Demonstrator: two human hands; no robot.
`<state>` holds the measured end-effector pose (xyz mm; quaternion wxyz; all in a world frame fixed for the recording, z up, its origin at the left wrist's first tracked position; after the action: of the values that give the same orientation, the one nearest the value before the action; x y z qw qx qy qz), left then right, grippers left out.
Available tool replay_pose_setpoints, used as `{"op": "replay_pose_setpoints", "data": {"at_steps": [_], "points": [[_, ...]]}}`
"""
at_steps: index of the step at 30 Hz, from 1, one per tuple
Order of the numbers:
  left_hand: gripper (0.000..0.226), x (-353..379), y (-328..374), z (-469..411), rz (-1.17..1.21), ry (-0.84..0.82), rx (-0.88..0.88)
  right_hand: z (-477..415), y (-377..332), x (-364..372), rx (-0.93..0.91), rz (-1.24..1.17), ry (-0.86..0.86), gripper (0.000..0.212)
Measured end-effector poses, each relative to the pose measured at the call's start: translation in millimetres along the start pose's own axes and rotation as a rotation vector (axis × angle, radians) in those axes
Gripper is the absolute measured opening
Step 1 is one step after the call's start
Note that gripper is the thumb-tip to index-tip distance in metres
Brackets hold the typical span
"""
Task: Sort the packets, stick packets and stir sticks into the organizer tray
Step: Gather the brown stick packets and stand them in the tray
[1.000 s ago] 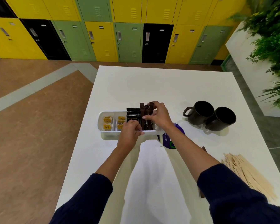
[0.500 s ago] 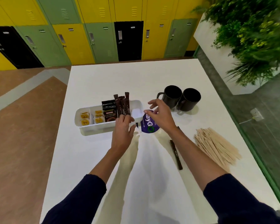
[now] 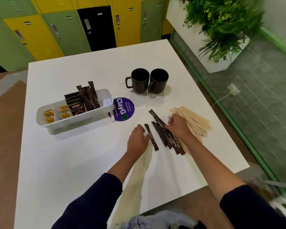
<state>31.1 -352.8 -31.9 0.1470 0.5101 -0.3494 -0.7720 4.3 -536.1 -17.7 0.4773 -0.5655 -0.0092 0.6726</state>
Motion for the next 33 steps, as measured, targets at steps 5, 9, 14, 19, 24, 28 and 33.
{"op": "replay_pose_setpoints", "data": {"at_steps": [5, 9, 14, 19, 24, 28, 33], "points": [[0.046, 20, 8, -3, 0.039, 0.020, -0.121, 16, 23, 5, 0.028, 0.094, -0.042, 0.050], [0.064, 30, 19, -10, 0.014, 0.026, -0.160, 22, 28, 9, 0.018, 0.057, -0.021, 0.051], [0.064, 39, 26, -17, 0.026, 0.017, -0.239, 21, 23, 11, 0.010, 0.021, -0.011, 0.040], [0.053, 37, 16, -21, 0.024, -0.017, -0.269, 19, 23, 18, 0.004, 0.038, -0.031, 0.028], [0.051, 27, 2, -22, -0.046, -0.068, -0.291, 20, 14, 24, 0.009, 0.074, -0.060, 0.034], [0.048, 25, -5, -23, -0.147, -0.131, -0.335, 21, 6, 30, 0.003, 0.101, -0.081, 0.037], [0.047, 20, -9, -18, -0.151, -0.158, -0.440, 20, -3, 33, 0.021, 0.069, -0.124, 0.048]]}}
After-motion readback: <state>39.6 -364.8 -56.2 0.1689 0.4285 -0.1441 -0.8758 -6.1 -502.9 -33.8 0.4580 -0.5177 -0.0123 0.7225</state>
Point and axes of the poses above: each hand's wrist, its own z-axis away from the middle knuckle, its own x-axis out of the palm, y = z × x, the point moved 7 cm from there along -z, towards the middle knuckle, and after that the axes turned 3 degrees about x, right-handed, at the moved point
